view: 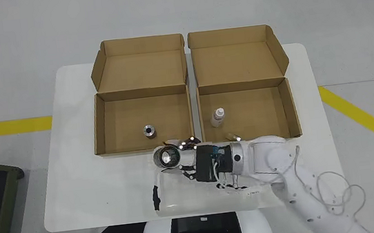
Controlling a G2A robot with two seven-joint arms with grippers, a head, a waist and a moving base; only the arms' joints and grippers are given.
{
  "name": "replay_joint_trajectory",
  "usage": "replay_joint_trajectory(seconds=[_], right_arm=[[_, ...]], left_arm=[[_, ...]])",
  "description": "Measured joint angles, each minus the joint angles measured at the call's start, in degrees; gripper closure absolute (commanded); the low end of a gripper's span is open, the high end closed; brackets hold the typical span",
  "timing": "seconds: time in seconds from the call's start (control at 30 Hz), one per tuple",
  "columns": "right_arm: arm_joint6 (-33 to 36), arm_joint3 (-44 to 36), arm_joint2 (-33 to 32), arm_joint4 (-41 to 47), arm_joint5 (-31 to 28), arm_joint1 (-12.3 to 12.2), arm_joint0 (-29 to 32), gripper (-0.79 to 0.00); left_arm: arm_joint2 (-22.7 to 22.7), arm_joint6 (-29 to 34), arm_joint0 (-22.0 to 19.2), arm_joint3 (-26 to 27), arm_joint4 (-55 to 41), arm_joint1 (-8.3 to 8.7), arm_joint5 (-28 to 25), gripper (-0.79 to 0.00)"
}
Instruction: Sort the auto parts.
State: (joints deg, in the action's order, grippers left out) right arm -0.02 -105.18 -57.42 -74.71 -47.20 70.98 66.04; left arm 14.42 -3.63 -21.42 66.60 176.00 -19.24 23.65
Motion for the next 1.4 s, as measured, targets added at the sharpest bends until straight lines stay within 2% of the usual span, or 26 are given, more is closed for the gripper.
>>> replay_joint_trajectory(seconds=[0.5, 1.4], right_arm=[[-8.33, -1.23, -2.0, 8.11, 5.28, 0.97, -5.43, 0.0], [-21.14, -6.39, -6.17, 5.38, 9.22, 1.52, -7.48, 0.0]], left_arm=[[0.0, 0.0, 0.0, 0.0, 0.0, 0.0, 0.0, -0.785], [0.0, 0.0, 0.0, 0.0, 0.0, 0.0, 0.0, -0.785]])
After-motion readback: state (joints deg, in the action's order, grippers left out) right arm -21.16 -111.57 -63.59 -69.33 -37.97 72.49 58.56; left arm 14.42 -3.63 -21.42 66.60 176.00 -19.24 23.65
